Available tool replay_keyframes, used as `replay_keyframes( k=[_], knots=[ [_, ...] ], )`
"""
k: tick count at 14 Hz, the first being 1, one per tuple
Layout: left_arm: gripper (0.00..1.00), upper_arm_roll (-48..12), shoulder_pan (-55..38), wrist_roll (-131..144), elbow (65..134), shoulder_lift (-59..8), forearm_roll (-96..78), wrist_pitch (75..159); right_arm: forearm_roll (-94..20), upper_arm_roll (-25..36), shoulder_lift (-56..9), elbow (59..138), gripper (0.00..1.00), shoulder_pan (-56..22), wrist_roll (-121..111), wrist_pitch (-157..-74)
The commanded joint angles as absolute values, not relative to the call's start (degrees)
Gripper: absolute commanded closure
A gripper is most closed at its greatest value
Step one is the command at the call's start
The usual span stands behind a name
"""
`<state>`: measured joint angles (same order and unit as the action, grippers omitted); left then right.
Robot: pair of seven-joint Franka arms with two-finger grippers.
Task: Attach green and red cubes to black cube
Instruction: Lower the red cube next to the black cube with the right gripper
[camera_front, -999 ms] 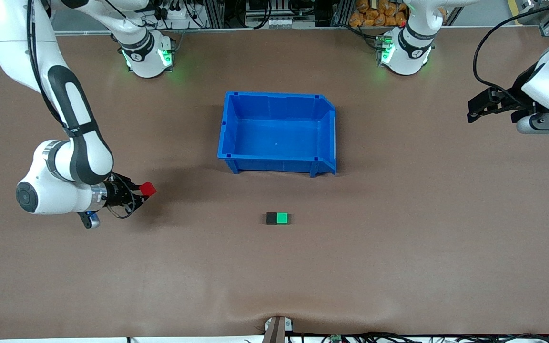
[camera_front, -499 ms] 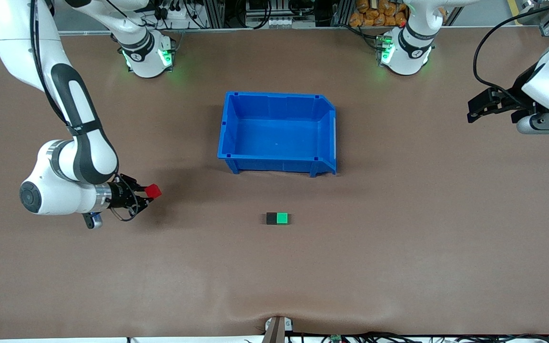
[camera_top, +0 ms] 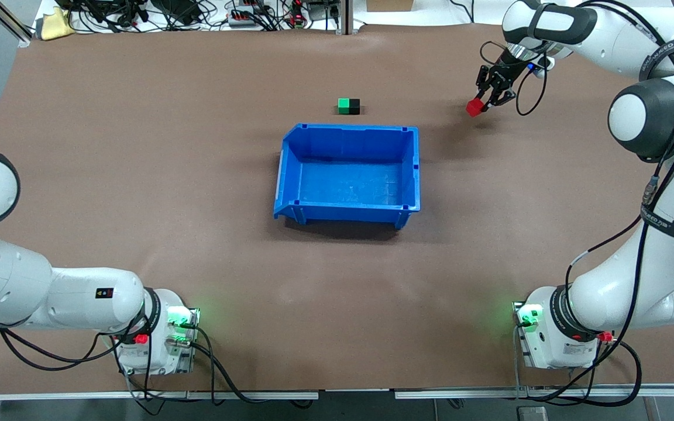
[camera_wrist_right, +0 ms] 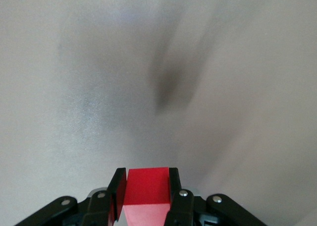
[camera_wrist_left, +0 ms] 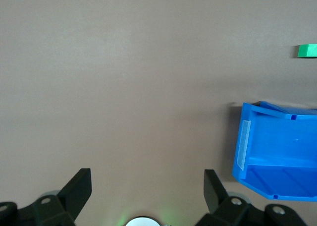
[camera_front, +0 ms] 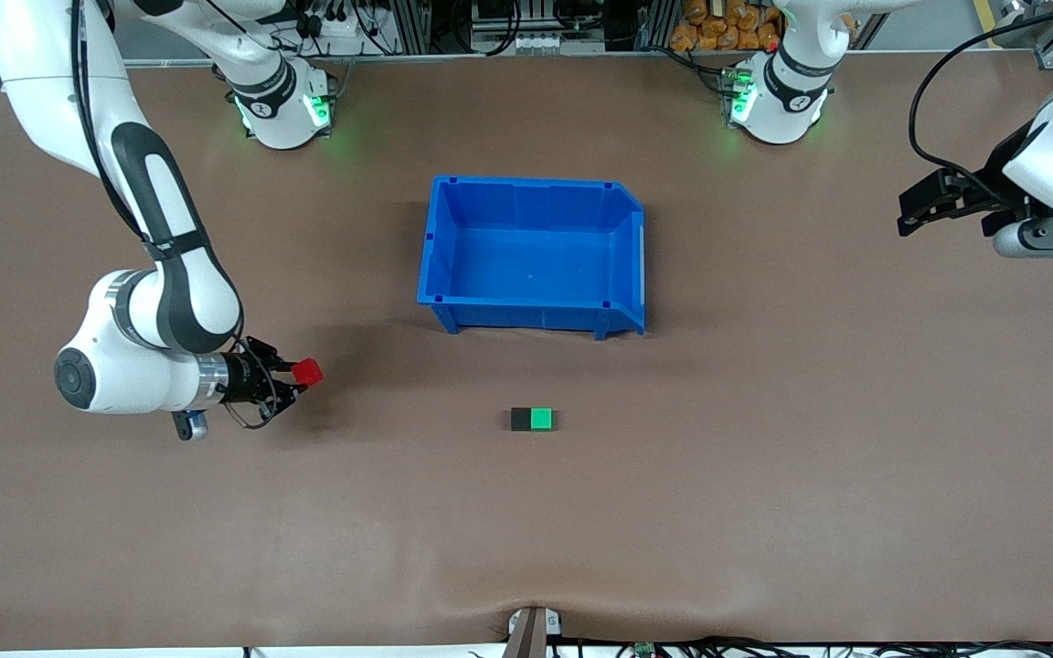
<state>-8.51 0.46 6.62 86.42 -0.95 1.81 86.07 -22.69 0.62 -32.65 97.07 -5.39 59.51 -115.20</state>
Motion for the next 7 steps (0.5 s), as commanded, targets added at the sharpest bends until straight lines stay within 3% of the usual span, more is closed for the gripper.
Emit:
replay_keyframes(
  k=[1, 7],
  knots=[
    [0.0, -8.9, 1.0, 6.4, 86.5, -0.9, 2.4, 86.5, -24.3, 1.0, -34.0, 95.3, 1.0, -6.7, 61.7, -115.9],
    [0.0, -8.6, 1.1, 5.5, 86.5, -0.9, 2.4, 86.5, -24.3, 1.0, -35.4, 93.7, 1.0, -7.7, 64.9, -117.2]
  ],
)
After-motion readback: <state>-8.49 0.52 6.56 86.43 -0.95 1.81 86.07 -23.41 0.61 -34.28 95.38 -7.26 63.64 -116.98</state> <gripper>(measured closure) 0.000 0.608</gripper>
